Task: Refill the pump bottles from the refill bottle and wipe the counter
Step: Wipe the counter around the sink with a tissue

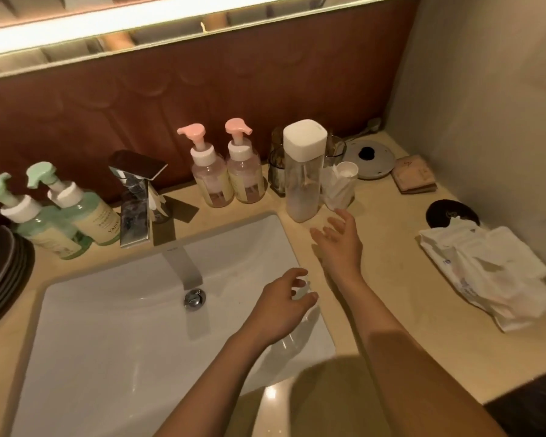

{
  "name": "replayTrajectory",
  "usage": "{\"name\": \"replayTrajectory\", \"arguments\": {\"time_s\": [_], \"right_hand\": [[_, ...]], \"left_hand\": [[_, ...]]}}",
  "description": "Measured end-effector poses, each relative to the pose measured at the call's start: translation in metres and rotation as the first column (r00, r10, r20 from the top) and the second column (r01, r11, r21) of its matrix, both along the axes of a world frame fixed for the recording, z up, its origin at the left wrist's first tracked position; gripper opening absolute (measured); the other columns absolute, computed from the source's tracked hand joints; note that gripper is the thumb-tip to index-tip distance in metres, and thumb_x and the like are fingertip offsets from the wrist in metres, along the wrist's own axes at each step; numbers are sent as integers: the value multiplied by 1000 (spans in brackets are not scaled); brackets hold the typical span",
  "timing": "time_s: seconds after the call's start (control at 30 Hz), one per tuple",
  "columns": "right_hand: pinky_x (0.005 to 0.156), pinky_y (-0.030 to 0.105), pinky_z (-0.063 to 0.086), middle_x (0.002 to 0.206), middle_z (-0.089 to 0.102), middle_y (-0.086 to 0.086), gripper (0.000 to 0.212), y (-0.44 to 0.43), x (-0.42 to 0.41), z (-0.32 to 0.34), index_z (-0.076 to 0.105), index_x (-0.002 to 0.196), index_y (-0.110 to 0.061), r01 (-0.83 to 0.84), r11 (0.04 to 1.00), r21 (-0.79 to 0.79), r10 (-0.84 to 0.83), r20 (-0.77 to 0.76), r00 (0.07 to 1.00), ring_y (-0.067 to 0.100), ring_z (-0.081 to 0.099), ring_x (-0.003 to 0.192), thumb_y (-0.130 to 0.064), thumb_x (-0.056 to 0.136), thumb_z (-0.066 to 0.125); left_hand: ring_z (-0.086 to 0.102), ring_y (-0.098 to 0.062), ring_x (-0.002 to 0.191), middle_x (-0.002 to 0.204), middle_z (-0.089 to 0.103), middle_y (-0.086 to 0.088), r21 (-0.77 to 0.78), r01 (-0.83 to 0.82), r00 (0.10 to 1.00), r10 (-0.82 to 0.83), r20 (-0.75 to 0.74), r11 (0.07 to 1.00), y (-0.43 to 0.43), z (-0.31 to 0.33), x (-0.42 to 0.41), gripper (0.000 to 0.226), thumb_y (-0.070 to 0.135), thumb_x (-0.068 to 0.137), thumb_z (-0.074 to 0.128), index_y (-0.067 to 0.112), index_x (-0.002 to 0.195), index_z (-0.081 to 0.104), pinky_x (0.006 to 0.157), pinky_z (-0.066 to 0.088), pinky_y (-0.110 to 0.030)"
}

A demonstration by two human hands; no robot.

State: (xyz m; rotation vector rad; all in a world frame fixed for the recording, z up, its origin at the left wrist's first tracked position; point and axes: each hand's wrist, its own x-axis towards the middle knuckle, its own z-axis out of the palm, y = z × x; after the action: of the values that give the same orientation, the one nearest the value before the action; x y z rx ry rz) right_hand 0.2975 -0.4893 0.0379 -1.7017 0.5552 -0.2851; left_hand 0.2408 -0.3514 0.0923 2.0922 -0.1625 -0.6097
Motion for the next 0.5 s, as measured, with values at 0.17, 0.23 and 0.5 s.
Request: {"name": "replayTrajectory", "arguments": {"time_s": [0.17, 0.23, 0.5], "right_hand": [[83, 32, 53, 90, 67, -9, 12, -30, -84, -13, 64, 93, -29, 83, 996, -26, -83, -24, 996, 11, 64, 87, -19, 86, 64], [74, 22, 50, 87, 68, -5, 10, -48, -117, -14, 67, 93, -24, 128, 991, -28, -129, -31, 991, 13, 64, 85, -16, 87, 63], [78, 25, 50, 90, 68, -1, 16, -103, -196, 8, 66, 91, -24, 299, 949, -98, -306, -60, 950, 13, 64, 87, -10, 88, 61]], "left_hand": [[58, -9, 102, 116, 60, 4, -45, 90, 996, -90, -1, 995, -12, -4, -16, 32, 28, 93, 55, 24, 125, 54, 83, 45, -18], [60, -5, 98, 111, 62, 6, -62, 128, 992, -128, -5, 990, -18, -7, -23, 29, 29, 93, 54, 25, 122, 57, 80, 46, -15], [61, 3, 81, 88, 65, 15, -156, 226, 974, -220, 60, 962, -50, -6, -42, 23, 17, 99, 42, 22, 98, 65, 69, 41, -4]]}}
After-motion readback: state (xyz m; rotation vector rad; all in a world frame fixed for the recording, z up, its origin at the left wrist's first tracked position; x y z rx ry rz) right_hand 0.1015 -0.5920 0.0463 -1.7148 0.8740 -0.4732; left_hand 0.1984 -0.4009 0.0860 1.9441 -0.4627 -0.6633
